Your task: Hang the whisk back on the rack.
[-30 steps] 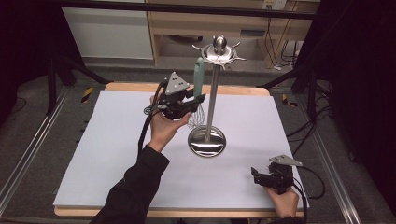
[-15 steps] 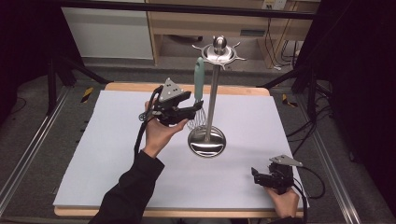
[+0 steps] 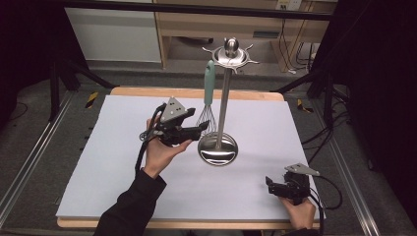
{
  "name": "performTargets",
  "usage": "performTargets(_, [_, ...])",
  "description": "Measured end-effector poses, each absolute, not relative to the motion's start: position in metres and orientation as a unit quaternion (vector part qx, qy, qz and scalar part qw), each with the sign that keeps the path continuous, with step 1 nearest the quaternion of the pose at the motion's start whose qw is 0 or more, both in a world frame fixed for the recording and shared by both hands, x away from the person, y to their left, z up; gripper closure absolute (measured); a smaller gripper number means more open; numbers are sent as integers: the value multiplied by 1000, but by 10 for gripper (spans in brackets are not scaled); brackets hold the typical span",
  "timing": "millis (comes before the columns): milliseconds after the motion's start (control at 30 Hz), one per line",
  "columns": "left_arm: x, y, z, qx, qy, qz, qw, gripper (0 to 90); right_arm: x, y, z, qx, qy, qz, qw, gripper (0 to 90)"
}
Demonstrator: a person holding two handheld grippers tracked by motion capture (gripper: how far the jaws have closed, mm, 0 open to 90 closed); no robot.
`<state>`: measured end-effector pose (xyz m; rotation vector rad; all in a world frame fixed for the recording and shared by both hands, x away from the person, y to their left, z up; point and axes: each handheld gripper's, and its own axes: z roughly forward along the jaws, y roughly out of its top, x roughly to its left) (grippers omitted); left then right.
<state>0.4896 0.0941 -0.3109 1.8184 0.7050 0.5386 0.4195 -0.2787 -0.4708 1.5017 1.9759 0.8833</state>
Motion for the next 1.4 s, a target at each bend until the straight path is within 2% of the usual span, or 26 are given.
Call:
performTargets(633, [471, 123, -368, 778, 315, 206, 503, 349, 419, -279, -471, 553, 726, 323, 250, 123])
performTargets(1033, [468, 158, -409, 781, 360, 188, 475, 327, 418, -280, -472, 555, 727, 315, 254, 121])
performTargets(1400, [458, 200, -435, 775, 402, 198, 445, 303, 417, -283, -474, 557, 727, 303, 263, 121])
